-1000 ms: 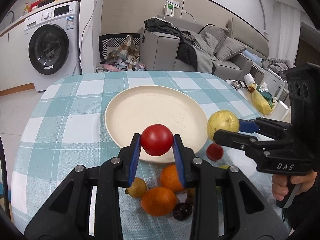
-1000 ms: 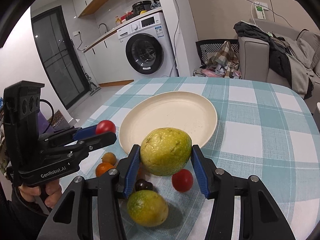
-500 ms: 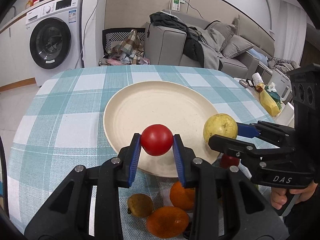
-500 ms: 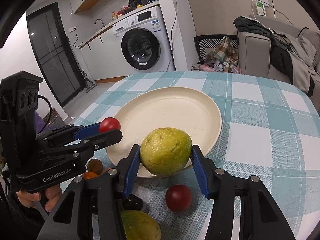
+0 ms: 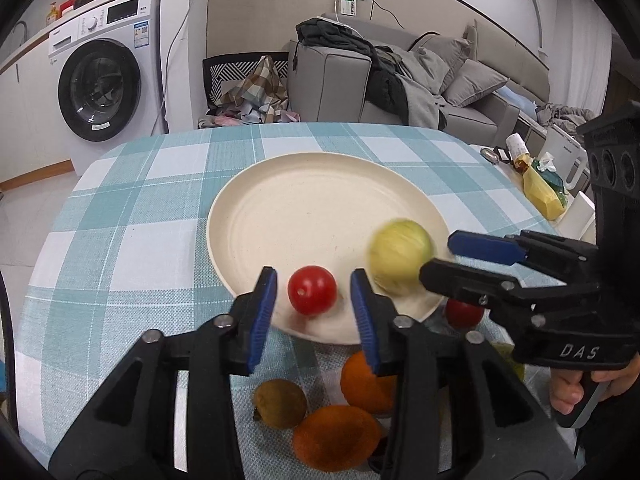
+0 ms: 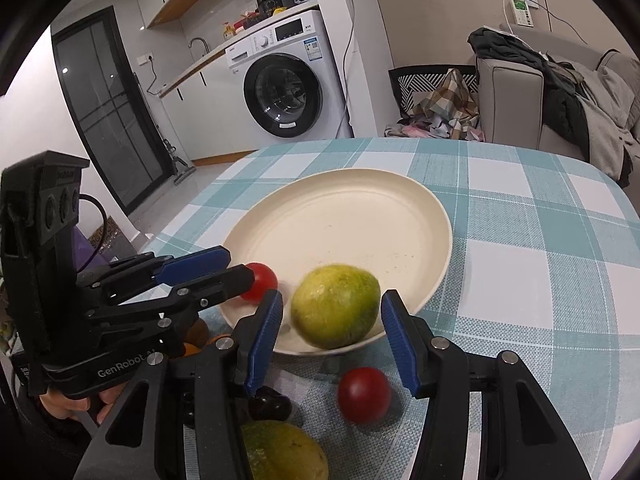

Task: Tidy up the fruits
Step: 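Carry the tomato and guava over the cream plate and open both tools, then pull both open tools back from the plate toward the remaining fruit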

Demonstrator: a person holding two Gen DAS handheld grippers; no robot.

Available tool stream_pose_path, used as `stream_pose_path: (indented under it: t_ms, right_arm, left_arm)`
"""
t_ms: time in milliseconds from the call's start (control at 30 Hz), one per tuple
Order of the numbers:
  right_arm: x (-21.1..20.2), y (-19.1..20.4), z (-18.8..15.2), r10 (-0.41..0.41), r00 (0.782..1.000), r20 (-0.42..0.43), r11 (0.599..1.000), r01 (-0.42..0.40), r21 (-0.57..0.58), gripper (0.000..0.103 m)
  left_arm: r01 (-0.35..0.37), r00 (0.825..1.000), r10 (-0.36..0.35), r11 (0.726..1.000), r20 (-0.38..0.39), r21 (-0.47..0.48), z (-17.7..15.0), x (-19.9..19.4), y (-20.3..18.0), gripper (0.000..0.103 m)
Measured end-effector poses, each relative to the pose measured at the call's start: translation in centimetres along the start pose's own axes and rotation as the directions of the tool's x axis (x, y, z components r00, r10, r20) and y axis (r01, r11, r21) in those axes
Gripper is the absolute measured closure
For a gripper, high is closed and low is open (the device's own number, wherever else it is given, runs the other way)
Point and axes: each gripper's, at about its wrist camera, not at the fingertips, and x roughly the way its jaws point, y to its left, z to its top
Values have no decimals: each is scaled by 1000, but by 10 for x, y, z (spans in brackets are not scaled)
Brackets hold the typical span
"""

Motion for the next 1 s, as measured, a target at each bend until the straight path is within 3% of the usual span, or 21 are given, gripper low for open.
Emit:
stream_pose_path:
  t_ms: [133,200,267,467,867,1000]
  right_arm:
    - [-10,-1,-2,-29,999,21,1000,29,3,37]
    - [-18,-1,-4,-25,999,31,1000,25,-1,28]
    - [-23,-1,-5,-38,999,28,999,39,-8,18]
    - [-38,0,-13,-38,999,32,999,38,-3,0]
    - [-50,13,-42,-60,997,42,998,61,-32,0]
    - [-46,14,-49,-21,999,26,1000,22,-13,0]
  left_arm:
    - [-21,999,22,999,29,-25,-3,-15,4,22]
    - [-26,998,28,999,56,-41,-5,-25,6,14]
    - [-37,998,39,998,55,-46,-7,-33,7,0]
    - [-66,995,67,997,71,-28,-21,-59,4,1]
    - [-55,997,58,997,58,-45,-56,-87,10,1]
    - [-50,998,52,997,43,-51,-64,-88,11,1]
